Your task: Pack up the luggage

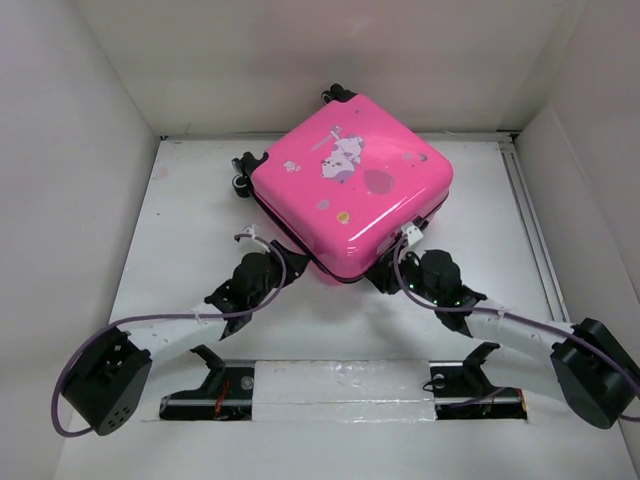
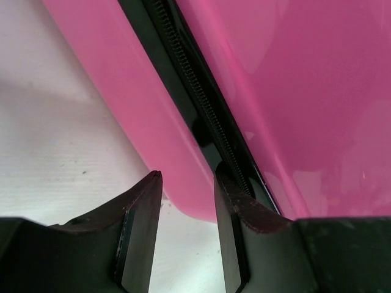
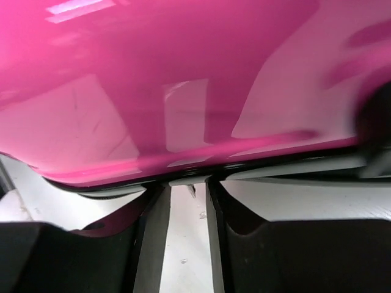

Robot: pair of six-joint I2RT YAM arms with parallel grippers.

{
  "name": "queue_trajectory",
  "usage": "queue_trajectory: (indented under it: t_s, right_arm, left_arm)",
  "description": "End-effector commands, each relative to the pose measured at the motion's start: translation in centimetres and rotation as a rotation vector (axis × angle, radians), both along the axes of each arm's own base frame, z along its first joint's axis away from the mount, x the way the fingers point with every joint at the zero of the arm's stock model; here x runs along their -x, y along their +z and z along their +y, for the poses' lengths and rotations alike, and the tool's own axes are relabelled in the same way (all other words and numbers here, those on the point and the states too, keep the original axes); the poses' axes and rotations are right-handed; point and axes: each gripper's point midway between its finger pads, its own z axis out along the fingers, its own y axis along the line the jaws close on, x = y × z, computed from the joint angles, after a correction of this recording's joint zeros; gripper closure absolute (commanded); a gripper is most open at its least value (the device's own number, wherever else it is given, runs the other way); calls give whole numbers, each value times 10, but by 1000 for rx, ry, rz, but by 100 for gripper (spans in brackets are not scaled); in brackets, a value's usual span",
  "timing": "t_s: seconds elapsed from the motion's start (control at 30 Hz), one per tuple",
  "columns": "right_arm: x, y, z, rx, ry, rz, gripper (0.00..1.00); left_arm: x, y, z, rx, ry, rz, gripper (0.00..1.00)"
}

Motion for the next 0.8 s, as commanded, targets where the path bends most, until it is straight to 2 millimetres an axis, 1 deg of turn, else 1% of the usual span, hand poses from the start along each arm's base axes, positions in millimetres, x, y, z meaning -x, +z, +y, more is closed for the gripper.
queue_trajectory:
  t_s: [0.0, 0.03, 0.07, 0.1, 0.13, 0.2, 0.23, 0.27, 0.3, 0.33, 0.37, 0.4, 0.43, 0.47, 0.5, 0.53, 0.57, 0.6, 0.63, 0.67, 0.7, 0.73, 0.77]
  right_arm:
    - [-20, 43, 16, -88, -16, -141, 65]
    - [-21, 46, 17, -99, -16, -154, 68]
    - [-21, 50, 21, -127, -19, -172, 70]
    - [-18, 51, 22, -137, -16, -184, 70]
    - [-19, 55, 24, -150, -17, -199, 77]
    - [-17, 60, 30, -183, -24, -222, 88]
    - [-15, 58, 34, -183, -14, -220, 93]
    - [-13, 58, 35, -187, -15, -225, 100]
    - [-11, 61, 37, -203, -20, -228, 100]
    - [-5, 57, 41, -198, -12, -220, 100]
    - [-1, 57, 44, -198, -9, -219, 100]
    - [6, 52, 45, -184, -12, -183, 100]
    - [17, 45, 50, -166, -8, -153, 100]
    - [25, 41, 53, -155, 0, -132, 100]
    - [34, 38, 54, -163, -3, -98, 100]
    - [43, 24, 54, -122, -5, -49, 100]
    - [59, 14, 58, -101, 16, -17, 100]
    - [69, 6, 58, -86, 28, 12, 100]
    - [80, -7, 58, -59, 32, 67, 100]
    - [97, -14, 63, -37, 61, 87, 100]
    - [104, -14, 67, -25, 73, 103, 100]
    - [111, -21, 71, 2, 86, 123, 100]
    - [118, -26, 75, 25, 103, 140, 100]
  left_arm:
    - [2, 14, -30, 36, -100, -45, 65]
    - [1, 18, -35, 44, -109, -54, 65]
    - [1, 18, -35, 44, -109, -55, 65]
    - [1, 13, -35, 34, -109, -43, 65]
    - [1, 16, -39, 39, -118, -48, 65]
    - [1, 13, -39, 33, -119, -41, 66]
    - [1, 13, -39, 33, -119, -41, 68]
    - [0, 16, -40, 42, -119, -52, 68]
    - [-2, 15, -41, 44, -119, -54, 68]
    - [-2, 17, -46, 48, -128, -59, 69]
    - [-3, 22, -48, 55, -128, -67, 69]
    - [-1, 18, -51, 46, -138, -56, 69]
    - [-3, 23, -55, 54, -139, -70, 69]
    - [-6, 21, -55, 45, -126, -67, 69]
    - [-11, 28, -57, 56, -117, -84, 69]
    - [-11, 24, -58, 50, -117, -78, 69]
    - [-16, 27, -60, 52, -106, -86, 69]
    - [-20, 35, -64, 71, -103, -95, 69]
    - [-20, 31, -64, 64, -103, -87, 69]
    - [-24, 34, -68, 79, -99, -89, 69]
    - [-24, 32, -70, 81, -108, -87, 69]
    - [-24, 39, -76, 104, -114, -99, 69]
    - [-24, 39, -78, 109, -126, -99, 69]
